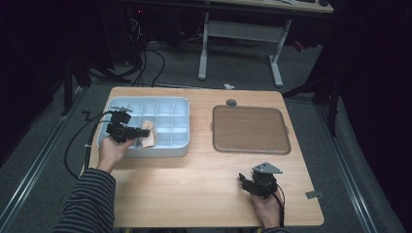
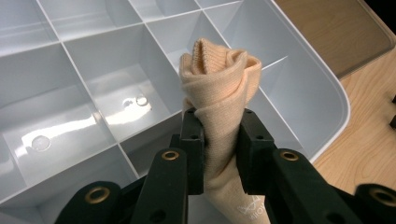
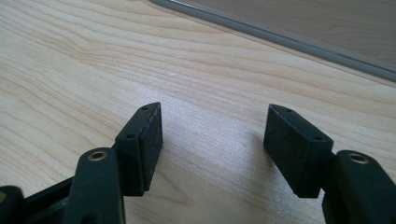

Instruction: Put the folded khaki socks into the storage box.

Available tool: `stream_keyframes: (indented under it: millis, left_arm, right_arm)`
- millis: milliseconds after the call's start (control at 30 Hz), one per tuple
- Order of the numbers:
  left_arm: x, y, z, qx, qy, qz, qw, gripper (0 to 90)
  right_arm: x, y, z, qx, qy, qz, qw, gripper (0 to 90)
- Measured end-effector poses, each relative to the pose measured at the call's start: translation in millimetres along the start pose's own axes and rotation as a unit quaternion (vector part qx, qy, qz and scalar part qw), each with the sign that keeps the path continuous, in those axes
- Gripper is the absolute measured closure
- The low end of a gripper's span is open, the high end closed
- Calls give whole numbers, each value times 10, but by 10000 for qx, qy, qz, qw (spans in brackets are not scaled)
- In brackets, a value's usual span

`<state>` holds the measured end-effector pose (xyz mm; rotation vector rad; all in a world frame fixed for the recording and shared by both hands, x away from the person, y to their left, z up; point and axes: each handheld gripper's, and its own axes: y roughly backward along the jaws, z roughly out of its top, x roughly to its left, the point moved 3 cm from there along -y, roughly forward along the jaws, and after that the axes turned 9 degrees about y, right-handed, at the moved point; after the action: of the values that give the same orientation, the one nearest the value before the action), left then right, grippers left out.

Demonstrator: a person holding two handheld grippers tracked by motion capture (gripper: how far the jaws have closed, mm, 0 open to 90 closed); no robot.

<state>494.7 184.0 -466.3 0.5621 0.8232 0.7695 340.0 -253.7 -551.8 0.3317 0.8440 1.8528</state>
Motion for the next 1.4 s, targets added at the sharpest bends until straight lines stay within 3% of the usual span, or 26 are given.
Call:
stream_keyframes:
  millis: [333,967,1033,1167,1400]
  left_arm:
    - [45,-83,-24,276,-46,142,9995,753]
    - [92,-174,-49,574,-117,373,9976,752]
    - [101,-189,-52,659,-117,425,9968,751]
    - [110,-292,-108,974,-259,626,9929,751]
    - [113,-339,-122,1071,-233,688,9916,748]
  right_arm:
    - [-5,-3,-1,-1,-38,27,10000,372]
    - [-6,-3,-1,4,-41,46,10000,366]
    - [-6,-4,0,0,-39,48,10000,366]
    - [-6,-4,-1,3,-42,48,10000,366]
    - [-5,-3,-1,6,-43,53,10000,365]
